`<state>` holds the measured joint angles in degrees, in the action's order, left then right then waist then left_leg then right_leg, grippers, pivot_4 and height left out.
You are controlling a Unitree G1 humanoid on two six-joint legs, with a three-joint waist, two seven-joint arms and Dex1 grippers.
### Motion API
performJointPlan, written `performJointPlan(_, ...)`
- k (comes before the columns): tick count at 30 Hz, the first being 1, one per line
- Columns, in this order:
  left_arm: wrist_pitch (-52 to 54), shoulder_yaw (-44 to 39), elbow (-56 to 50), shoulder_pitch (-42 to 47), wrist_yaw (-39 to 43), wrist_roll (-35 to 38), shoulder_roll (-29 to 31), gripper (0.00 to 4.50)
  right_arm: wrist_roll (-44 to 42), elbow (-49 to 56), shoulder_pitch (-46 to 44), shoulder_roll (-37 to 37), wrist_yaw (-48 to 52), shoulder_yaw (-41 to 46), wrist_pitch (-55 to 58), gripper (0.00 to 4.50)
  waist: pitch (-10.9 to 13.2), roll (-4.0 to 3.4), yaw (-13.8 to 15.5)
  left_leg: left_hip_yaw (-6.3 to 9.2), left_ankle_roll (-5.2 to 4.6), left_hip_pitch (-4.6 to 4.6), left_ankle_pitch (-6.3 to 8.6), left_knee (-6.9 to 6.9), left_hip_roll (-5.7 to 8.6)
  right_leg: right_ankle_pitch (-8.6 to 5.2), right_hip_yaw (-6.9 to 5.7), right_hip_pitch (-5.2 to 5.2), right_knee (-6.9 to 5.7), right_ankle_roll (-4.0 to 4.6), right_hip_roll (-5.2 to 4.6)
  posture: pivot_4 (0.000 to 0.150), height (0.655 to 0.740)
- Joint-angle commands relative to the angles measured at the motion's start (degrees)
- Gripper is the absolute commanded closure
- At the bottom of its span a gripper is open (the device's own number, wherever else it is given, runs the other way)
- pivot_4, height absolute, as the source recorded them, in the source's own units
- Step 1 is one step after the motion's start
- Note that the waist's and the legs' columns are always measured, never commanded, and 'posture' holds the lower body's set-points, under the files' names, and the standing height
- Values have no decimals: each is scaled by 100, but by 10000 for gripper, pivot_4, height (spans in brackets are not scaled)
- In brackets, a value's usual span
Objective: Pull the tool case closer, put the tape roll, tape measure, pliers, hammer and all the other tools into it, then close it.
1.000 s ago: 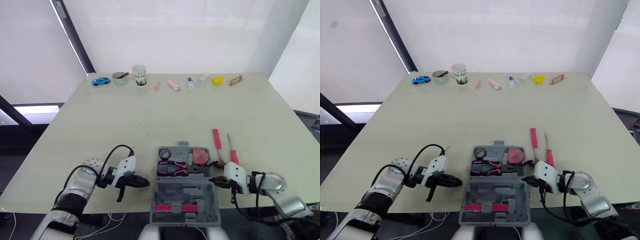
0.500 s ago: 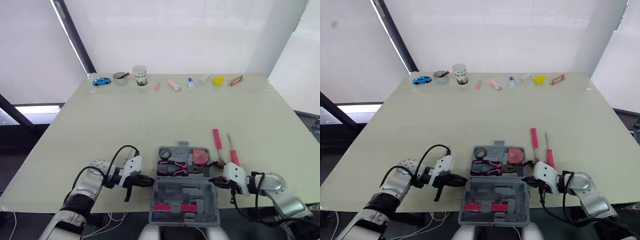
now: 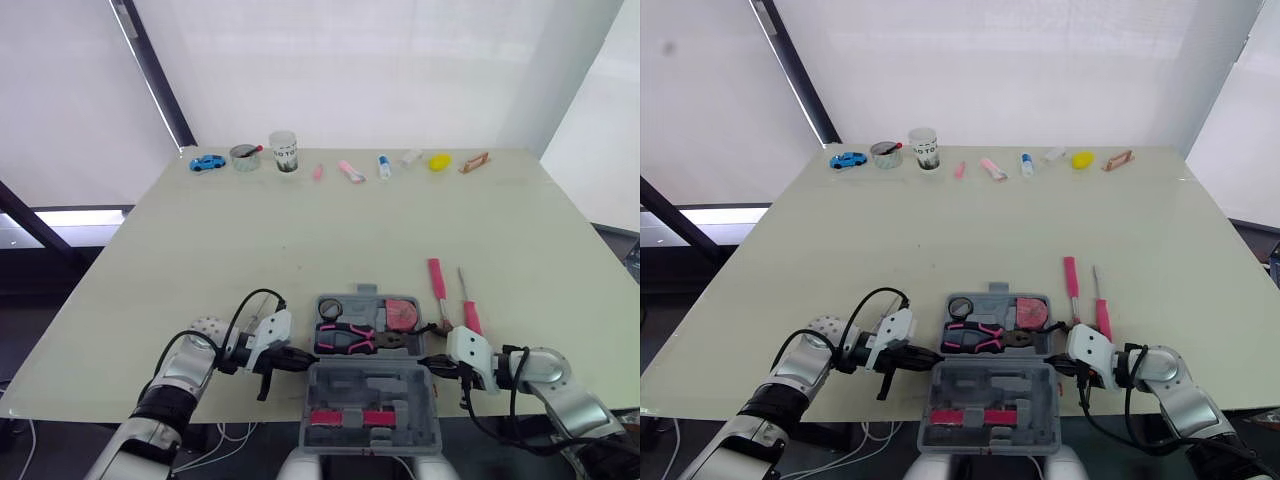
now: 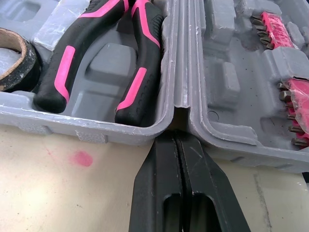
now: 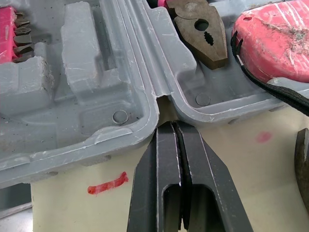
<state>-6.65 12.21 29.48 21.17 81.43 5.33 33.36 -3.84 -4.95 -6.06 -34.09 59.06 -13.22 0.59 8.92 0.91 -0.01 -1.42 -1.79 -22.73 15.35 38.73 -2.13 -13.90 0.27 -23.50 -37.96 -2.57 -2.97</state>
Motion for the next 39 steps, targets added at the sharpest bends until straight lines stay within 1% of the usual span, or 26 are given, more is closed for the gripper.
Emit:
performJointPlan(1, 44, 156, -33, 27, -68, -94, -97, 44587, -70, 151, -75, 100, 23, -59, -105, 45000, 0, 0, 0, 0, 0, 0, 0, 0, 0, 0, 0, 0, 0, 0, 0, 1500, 7400)
performJointPlan(6, 102, 40, -65, 68, -121, -24, -84, 44587, -163, 112, -198, 221, 34, -17, -38, 45000, 0, 0, -10, 1, 0, 0, 0, 1, 0, 3, 0, 0, 0, 4, 2, 1500, 7400)
performJointPlan(15, 179, 41, 21, 296, -198, -78, -217, 44587, 5, -400, -654, 322, -43, 37, -170, 45000, 0, 0, -10, 4, -1, 0, -3, 14, -3, 13, -1, 0, -5, 14, 10, 1500, 7400)
performJointPlan(27, -89, 21, 869, 987, -372, -356, -482, 44587, 71, -837, -1011, 432, -183, 142, -286, 45000, 1, 1, -15, 4, 0, -9, -3, 19, -3, 15, -1, -1, -3, 12, 11, 1500, 7400)
performJointPlan(39, -255, -28, 1258, 1192, -599, -471, -598, 44587, 200, -1114, -1206, 542, -411, 186, -506, 45000, 1, 1, -35, 4, 0, -8, -3, 20, -3, 16, 0, 0, -4, 10, 12, 1500, 7400)
